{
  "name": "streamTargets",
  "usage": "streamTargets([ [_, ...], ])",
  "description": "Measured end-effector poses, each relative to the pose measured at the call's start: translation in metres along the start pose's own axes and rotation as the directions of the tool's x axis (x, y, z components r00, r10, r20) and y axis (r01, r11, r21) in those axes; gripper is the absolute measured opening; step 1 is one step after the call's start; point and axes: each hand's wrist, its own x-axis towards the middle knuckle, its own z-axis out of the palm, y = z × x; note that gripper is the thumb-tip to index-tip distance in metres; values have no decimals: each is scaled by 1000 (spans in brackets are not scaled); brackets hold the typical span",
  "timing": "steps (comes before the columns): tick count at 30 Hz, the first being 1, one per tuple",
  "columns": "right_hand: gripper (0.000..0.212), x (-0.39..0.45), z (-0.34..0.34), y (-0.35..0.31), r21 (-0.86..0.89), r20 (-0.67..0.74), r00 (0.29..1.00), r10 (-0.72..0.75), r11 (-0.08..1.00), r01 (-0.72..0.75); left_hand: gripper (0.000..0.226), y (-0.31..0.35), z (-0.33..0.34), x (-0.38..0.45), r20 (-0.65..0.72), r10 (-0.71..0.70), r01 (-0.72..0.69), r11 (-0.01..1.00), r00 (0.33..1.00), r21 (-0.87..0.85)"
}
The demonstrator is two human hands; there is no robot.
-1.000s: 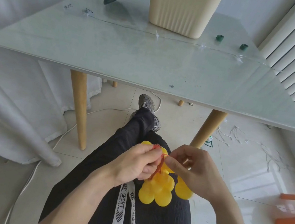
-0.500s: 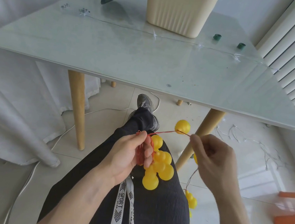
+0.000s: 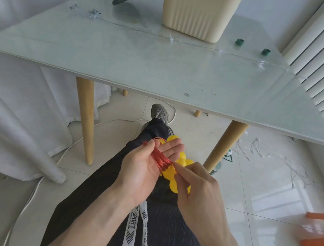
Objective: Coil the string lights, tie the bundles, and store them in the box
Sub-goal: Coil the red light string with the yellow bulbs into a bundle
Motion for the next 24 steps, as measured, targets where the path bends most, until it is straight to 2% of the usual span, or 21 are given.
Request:
streamTargets([
  [3,15,1,-2,-4,64,7,1000,-25,998,24,26,-3,1,-2,0,39,-39,997,999,73],
  [6,19,2,-6,-8,127,76,997,-28,992,18,24,-7,1,-3,16,42,-45,965,999,259],
  [10,25,9,-11,-4,155,65,998,-8,988,-2,28,-11,-6,-6,47,19,-45,765,999,642],
  [13,28,14,-14,-4,176,60,998,23,984,-33,30,-9,-3,-8,67,28,-70,605,997,793],
  [16,22,18,-19,-6,175,91,995,45,983,-61,29,-7,3,-10,140,42,-141,525,989,839],
  [19,28,19,-28,1,150,229,970,84,981,-121,28,-5,-1,-9,106,78,-131,481,991,867],
  [21,29,18,-34,10,88,311,945,98,987,-131,26,-1,-4,-7,88,85,-119,507,992,854],
  [24,8,18,-40,24,94,480,864,154,970,-226,27,4,-10,-6,71,89,-108,561,994,820],
])
